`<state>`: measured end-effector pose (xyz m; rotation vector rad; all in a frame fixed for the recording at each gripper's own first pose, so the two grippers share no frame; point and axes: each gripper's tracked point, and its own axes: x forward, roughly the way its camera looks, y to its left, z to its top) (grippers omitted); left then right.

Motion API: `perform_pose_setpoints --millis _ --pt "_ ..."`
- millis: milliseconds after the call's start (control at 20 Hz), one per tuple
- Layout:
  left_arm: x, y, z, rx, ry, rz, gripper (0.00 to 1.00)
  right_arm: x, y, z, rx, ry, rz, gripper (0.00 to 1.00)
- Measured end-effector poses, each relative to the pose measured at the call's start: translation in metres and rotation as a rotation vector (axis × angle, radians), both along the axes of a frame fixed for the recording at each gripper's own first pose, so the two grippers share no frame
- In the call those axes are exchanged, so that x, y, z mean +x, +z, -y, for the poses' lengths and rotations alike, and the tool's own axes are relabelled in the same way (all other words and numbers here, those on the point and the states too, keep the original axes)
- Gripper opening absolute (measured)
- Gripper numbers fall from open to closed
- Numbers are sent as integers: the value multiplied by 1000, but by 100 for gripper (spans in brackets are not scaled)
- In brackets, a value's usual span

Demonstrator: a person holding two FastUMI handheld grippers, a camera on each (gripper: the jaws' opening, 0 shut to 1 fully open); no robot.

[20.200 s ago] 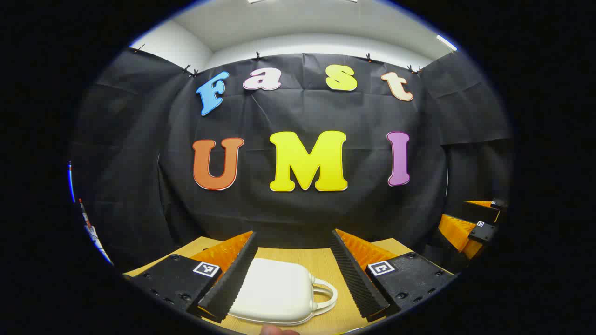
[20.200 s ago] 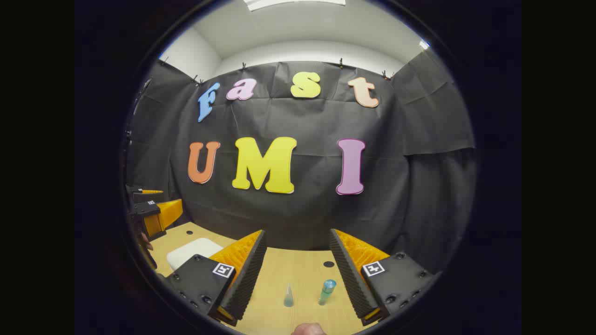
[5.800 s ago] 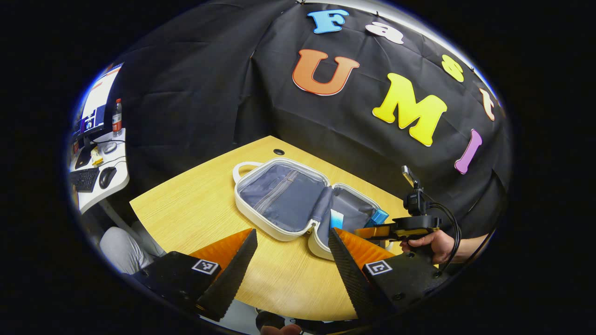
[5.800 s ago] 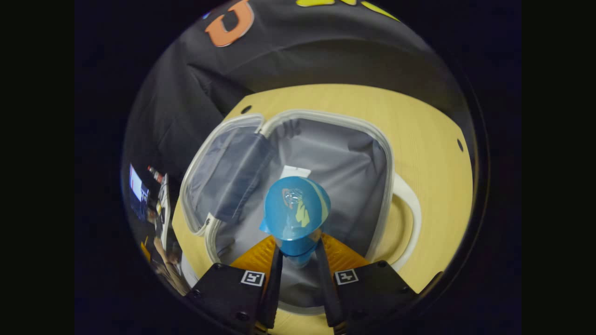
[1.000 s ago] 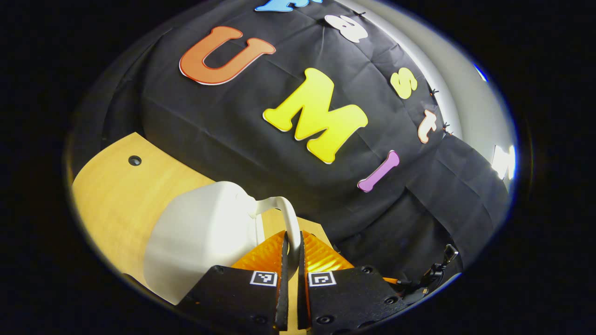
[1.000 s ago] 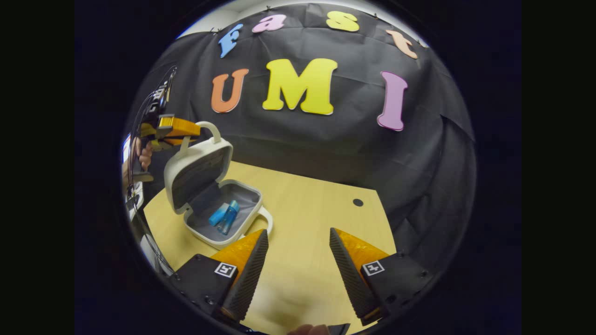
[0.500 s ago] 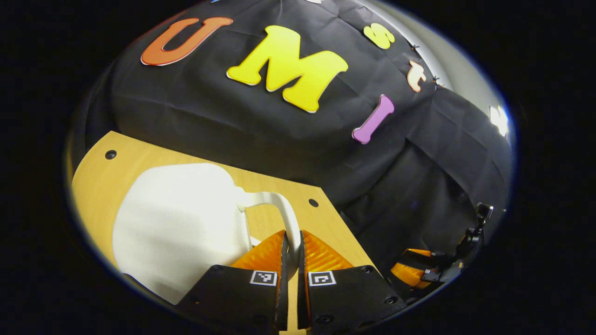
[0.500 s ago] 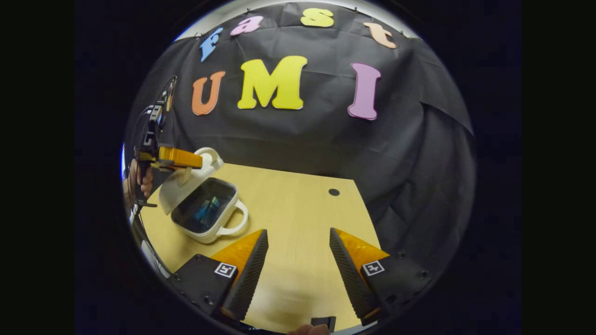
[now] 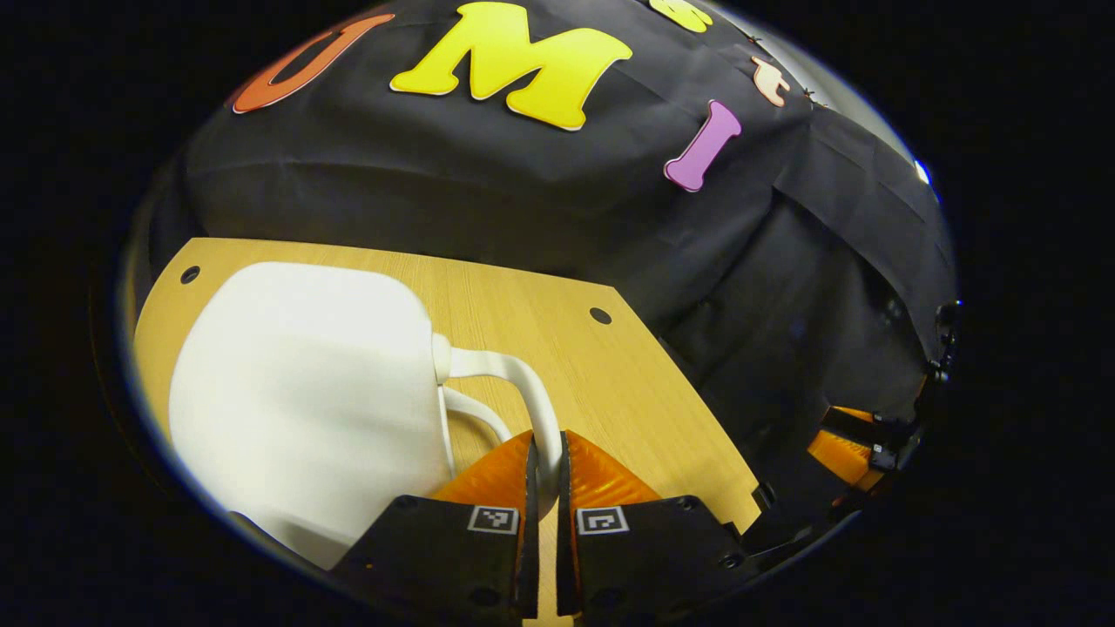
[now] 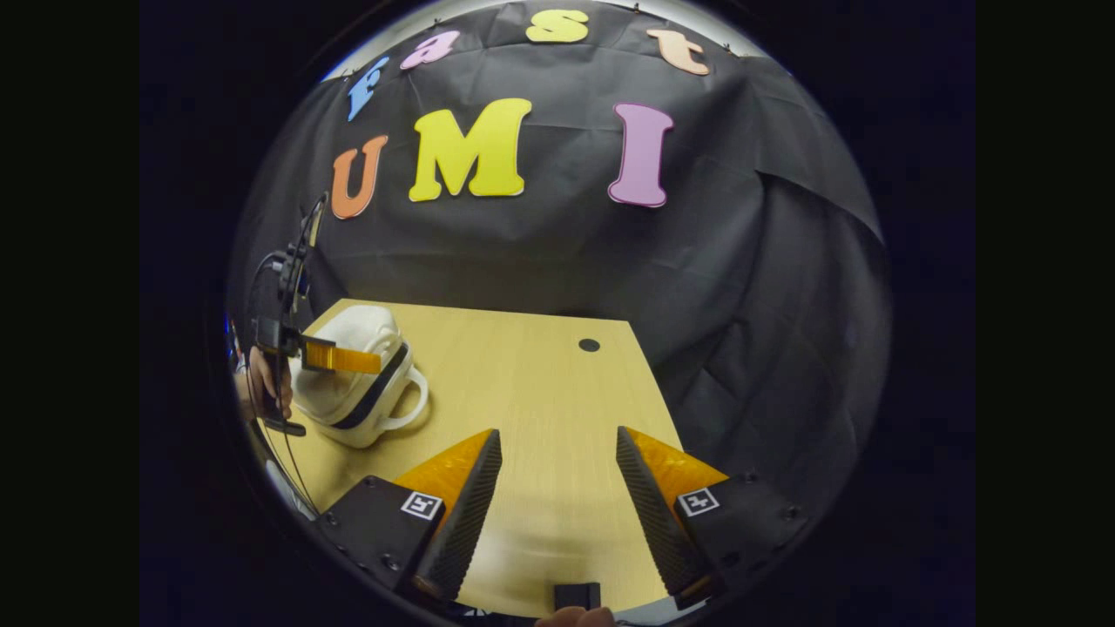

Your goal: First open the suitcase, pack the skin care products into it, and then close the suitcase.

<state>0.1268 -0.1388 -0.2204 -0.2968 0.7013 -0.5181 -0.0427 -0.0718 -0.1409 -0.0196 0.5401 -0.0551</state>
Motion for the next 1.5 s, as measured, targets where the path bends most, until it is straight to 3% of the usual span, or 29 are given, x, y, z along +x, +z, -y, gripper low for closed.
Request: perform_pose_setpoints --millis 400,550,650,700,750,800,850,900,950,1000,1050,1100,1150,1300,1400,1500 --pt "7 -31 15 78 88 -56 12 14 9 1 26 59 18 78" --pt "9 -29 26 46 102 -84 26 16 4 5 46 66 10 77" --pt "0 -31 27 79 110 -122 43 20 3 5 59 77 7 80" --pt "-9 -30 28 91 102 -143 47 24 2 4 65 81 8 80" --pt "-17 -25 27 109 105 -148 58 28 0 3 72 86 8 79" --pt "-21 -19 20 160 129 -123 66 32 -1 0 82 90 7 79" --pt "-21 -6 13 211 142 -76 89 37 -1 -5 93 93 8 79" --pt "-22 10 7 250 150 -14 77 41 1 -8 103 97 12 79" --pt "-20 34 -2 286 179 72 91 46 4 -14 109 102 20 79" --pt "-18 58 -9 302 209 149 80 51 10 -19 111 109 31 79" --pt "-14 87 -17 305 245 235 91 57 17 -23 107 115 47 80" --pt "-11 119 -27 308 288 320 90 63 31 -28 105 124 76 77" --pt "-10 146 -35 301 321 385 82 69 49 -32 100 123 115 79" --pt "-13 225 -57 230 469 589 82 95 114 -43 93 83 266 77" --pt "-7 253 -64 242 536 705 88 104 154 -53 119 49 363 79" --pt "-10 254 -66 251 558 745 93 109 178 -57 129 18 447 79"
